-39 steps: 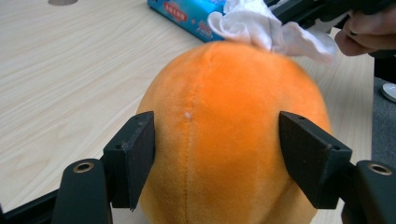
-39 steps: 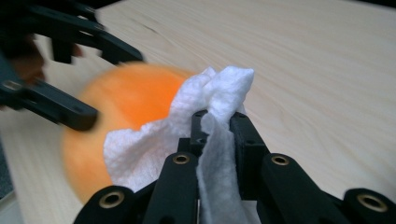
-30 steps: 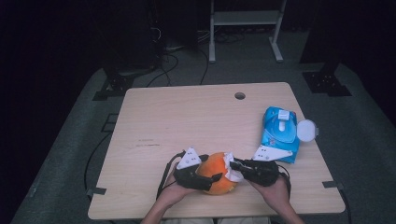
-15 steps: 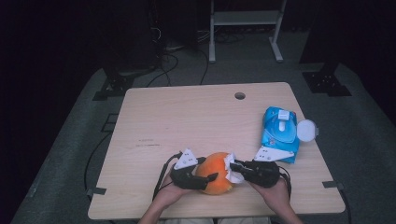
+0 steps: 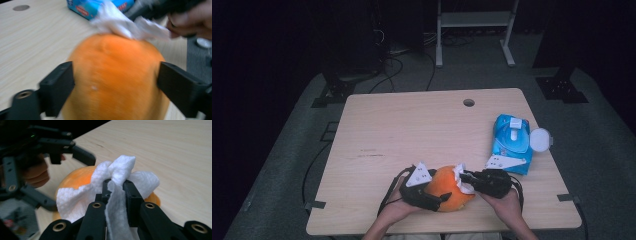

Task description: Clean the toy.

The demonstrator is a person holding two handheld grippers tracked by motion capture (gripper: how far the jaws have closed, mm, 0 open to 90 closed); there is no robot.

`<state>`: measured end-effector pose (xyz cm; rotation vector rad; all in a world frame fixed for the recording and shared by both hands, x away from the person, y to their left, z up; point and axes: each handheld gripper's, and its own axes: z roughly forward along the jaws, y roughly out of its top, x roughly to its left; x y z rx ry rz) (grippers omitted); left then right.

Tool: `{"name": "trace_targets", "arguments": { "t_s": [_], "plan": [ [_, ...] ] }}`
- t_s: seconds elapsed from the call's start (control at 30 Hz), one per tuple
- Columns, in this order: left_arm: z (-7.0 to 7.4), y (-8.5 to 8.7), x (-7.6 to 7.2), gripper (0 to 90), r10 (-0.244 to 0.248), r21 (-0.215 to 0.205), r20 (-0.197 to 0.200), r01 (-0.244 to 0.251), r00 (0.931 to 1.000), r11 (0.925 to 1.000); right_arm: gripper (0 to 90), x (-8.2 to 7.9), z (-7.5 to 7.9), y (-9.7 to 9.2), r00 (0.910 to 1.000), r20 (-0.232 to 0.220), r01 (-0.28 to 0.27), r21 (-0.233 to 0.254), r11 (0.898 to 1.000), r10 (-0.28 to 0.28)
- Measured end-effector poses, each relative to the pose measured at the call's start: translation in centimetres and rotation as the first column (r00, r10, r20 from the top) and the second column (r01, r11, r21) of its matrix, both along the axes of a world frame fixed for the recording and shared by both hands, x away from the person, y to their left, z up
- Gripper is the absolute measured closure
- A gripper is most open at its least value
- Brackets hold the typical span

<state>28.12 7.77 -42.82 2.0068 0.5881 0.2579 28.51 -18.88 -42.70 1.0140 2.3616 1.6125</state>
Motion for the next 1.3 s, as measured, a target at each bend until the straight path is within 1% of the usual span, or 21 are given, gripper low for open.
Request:
{"name": "trace_targets", "arguments": {
  "t_s": [0.07, 0.13, 0.2, 0.23, 0.27, 0.3, 0.33, 0.4, 0.5, 0.57, 0.63, 0.67, 0.7, 0.77, 0.8, 0.9, 0.97, 1.1, 1.17, 1.27, 1.3],
  "plan": [
    [-0.7, 0.1, 0.6, 3.2, 0.037, 0.002, -0.08, -0.037, 0.9962, 0.9993, 79.9, -0.1, 0.2, 0.1, 0.9999, 0.005, -0.014, -0.008, 1.0, 0.014],
    [-1.5, 0.0, 0.8, 4.6, 0.021, -0.011, -0.166, -0.023, 0.9859, 0.9997, 79.8, 0.0, 0.3, 0.3, 0.9998, 0.006, -0.021, -0.01, 1.0, 0.021],
    [-1.1, -0.2, 0.5, 14.6, 0.017, 0.017, -0.122, -0.015, 0.9924, 0.9997, 79.7, 0.1, 0.2, 0.3, 0.9998, 0.006, -0.019, -0.01, 1.0, 0.019],
    [-0.7, -0.3, 0.3, 20.6, 0.023, 0.032, -0.085, -0.02, 0.9961, 0.9993, 79.8, 0.2, 0.2, 0.2, 0.9999, 0.002, -0.011, -0.003, 1.0, 0.011],
    [-0.4, -0.5, 0.0, 25.0, 0.034, 0.038, -0.02, -0.033, 0.9992, 0.9987, 79.8, 0.3, 0.1, 0.1, 1.0, 0.001, -0.003, 0.007, 1.0, 0.003],
    [-0.2, -0.8, -0.4, 27.8, 0.048, 0.054, 0.056, -0.051, 0.9973, 0.9972, 79.7, 0.4, 0.2, 0.0, 0.9999, 0.002, 0.012, 0.014, 1.0, -0.012],
    [0.1, -1.0, -0.7, 28.7, 0.06, 0.068, 0.124, -0.068, 0.9905, 0.9953, 79.7, 0.6, 0.3, -0.1, 0.9998, 0.001, 0.019, 0.02, 1.0, -0.019],
    [0.3, -1.0, -0.9, 27.8, 0.079, 0.054, 0.205, -0.092, 0.9757, 0.9944, 79.6, 0.8, 0.5, -0.2, 0.9995, 0.004, 0.031, 0.04, 0.999, -0.031],
    [-0.2, -0.8, -0.6, 22.4, 0.05, 0.087, 0.137, -0.063, 0.9893, 0.9943, 79.6, 1.2, 0.2, 0.0, 0.9994, 0.006, 0.035, 0.027, 0.999, -0.035],
    [-0.3, -0.5, -0.3, 14.8, 0.037, 0.058, 0.086, -0.042, 0.9956, 0.9974, 79.7, 1.2, -0.6, 0.3, 0.9997, -0.003, 0.023, 0.013, 1.0, -0.023],
    [0.1, 0.0, 0.1, 9.9, 0.047, -0.001, 0.046, -0.047, 0.9978, 0.9989, 79.7, 0.9, -0.6, 0.6, 0.9999, 0.006, 0.011, 0.002, 1.0, -0.011],
    [0.2, 0.2, 0.2, 9.9, 0.051, -0.004, 0.033, -0.051, 0.9982, 0.9987, 79.5, 0.8, -0.4, 0.7, 0.9998, 0.018, -0.004, -0.004, 1.0, 0.004],
    [0.1, 0.2, 0.3, 10.9, 0.056, 0.022, 0.024, -0.056, 0.9982, 0.9982, 79.2, 0.6, -0.2, 0.9, 0.9995, 0.022, -0.021, 0.0, 1.0, 0.021],
    [-0.5, 0.1, 0.1, 16.7, 0.061, 0.052, 0.026, -0.062, 0.9978, 0.9967, 79.2, 0.3, 0.0, 1.4, 0.9987, 0.04, -0.03, -0.032, 0.999, 0.031],
    [-0.6, 0.1, 0.0, 18.7, 0.062, 0.047, 0.027, -0.064, 0.9977, 0.9969, 79.3, 0.3, -0.1, 1.4, 0.999, 0.039, -0.018, -0.046, 0.999, 0.02],
    [-0.7, 0.3, 0.0, 20.8, 0.061, 0.039, 0.032, -0.063, 0.9976, 0.9973, 79.7, 0.8, -0.8, 0.4, 0.999, -0.001, 0.045, -0.021, 0.999, -0.045],
    [-0.9, 0.4, 0.1, 20.8, 0.056, 0.024, 0.035, -0.056, 0.9978, 0.9981, 79.7, 1.0, -1.5, -0.1, 0.9961, -0.005, 0.088, -0.049, 0.995, -0.088],
    [-1.0, 0.2, -0.1, 20.7, 0.061, 0.014, 0.027, -0.061, 0.9978, 0.998, 79.7, 1.2, -1.6, -0.1, 0.9946, -0.006, 0.103, -0.07, 0.992, -0.103],
    [-1.0, 0.1, -0.1, 20.2, 0.056, 0.022, 0.03, -0.056, 0.998, 0.9982, 79.8, 1.0, -1.2, 0.2, 0.9948, -0.001, 0.102, -0.051, 0.993, -0.102],
    [-1.0, -0.1, -0.3, 20.2, 0.046, 0.026, 0.042, -0.047, 0.9981, 0.9985, 79.7, 0.3, -0.4, 0.8, 0.9977, 0.04, 0.054, 0.014, 0.998, -0.054],
    [-1.0, -0.1, -0.4, 20.2, 0.047, 0.027, 0.046, -0.049, 0.9978, 0.9984, 79.7, 0.2, -0.2, 1.1, 0.9975, 0.053, 0.046, 0.011, 0.999, -0.046]
  ]
}}
